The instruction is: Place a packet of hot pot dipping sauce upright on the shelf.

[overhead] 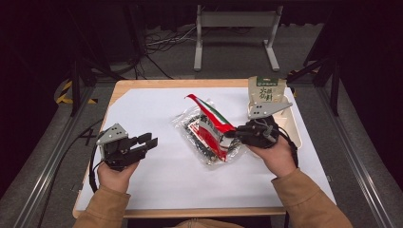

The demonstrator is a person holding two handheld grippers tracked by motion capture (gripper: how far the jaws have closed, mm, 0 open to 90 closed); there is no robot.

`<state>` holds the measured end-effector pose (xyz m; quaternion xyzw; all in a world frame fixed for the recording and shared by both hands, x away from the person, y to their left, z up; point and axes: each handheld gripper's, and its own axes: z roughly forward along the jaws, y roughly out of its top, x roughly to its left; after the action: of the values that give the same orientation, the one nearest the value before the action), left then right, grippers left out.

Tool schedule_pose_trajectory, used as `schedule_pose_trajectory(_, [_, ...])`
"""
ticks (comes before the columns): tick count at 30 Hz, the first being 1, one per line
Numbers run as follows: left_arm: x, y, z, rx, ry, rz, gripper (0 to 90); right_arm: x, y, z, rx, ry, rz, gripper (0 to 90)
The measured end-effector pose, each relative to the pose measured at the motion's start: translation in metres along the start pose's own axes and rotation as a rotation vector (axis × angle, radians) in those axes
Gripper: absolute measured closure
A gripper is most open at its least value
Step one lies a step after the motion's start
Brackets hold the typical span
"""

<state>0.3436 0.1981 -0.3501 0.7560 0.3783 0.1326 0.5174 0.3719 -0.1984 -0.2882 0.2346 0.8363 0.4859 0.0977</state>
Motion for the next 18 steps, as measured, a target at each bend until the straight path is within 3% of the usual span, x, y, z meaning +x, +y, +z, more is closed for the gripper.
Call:
schedule_pose_trajectory(9, [0.013,-0.007,-0.009,0.001,0.042,-0.018,61.3,-0.016,0.01,-0.03,0.03,-0.092,-0.043,89.6])
schedule_pose_trajectory(18, [0.025,-0.013,-0.017,0.007,0.075,-0.031,56.3,-0.033,0.013,-0.053,0.054,-0.156,-0.063,89.6])
